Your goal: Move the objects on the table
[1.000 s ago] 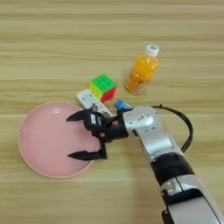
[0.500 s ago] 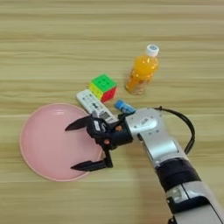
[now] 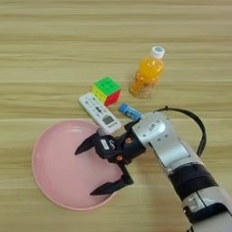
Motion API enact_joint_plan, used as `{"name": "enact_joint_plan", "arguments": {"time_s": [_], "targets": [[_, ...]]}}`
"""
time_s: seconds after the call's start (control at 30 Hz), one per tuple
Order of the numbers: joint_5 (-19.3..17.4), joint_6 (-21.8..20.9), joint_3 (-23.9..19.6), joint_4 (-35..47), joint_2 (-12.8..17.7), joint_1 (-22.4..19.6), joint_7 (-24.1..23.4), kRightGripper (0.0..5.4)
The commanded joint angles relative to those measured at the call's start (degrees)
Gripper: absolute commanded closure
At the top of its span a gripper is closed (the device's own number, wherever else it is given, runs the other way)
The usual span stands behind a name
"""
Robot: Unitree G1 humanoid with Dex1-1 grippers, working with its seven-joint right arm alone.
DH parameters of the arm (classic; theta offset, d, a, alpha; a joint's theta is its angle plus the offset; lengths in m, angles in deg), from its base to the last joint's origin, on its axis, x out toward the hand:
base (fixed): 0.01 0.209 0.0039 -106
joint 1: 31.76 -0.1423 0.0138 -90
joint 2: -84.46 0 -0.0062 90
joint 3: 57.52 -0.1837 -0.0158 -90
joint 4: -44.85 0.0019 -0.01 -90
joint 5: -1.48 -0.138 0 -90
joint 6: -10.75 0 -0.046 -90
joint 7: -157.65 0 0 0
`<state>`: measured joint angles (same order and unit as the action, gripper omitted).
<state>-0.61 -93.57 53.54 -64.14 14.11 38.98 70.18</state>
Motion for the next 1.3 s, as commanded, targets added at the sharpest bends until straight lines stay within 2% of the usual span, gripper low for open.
{"name": "enact_joint_plan", "arguments": {"time_s": [0.03,0.17,0.4,0.47,0.67,0.77,0.87,0.97,1.13,1.3], "targets": [[-1.43,-0.2,1.57,1.29,4.48,-4.22,-0.05,0.05],[-3.34,-0.05,5.3,0.7,6.63,-5.23,-0.03,0.05],[-9.39,1.01,13.25,4.82,11.4,-7.16,-0.03,0.05],[-10.08,0.56,15.08,5.95,11.56,-7.97,-0.04,0.05],[-10.69,0.38,16.15,6.49,8.54,-10.19,-0.04,0.05],[-11.15,0.88,14.74,7.89,5.24,-10.01,-0.15,0.05],[-12.07,1.47,14.09,9.88,3.39,-9.66,-0.24,0.05],[-13.76,3.75,13.07,13.24,0.93,-9.37,-0.25,0.05],[-16.02,7.44,11.66,18.44,-0.87,-8.56,-0.57,0.05],[-16.13,8.49,11.29,20.65,-1.04,-8.0,-0.47,0.05]]}}
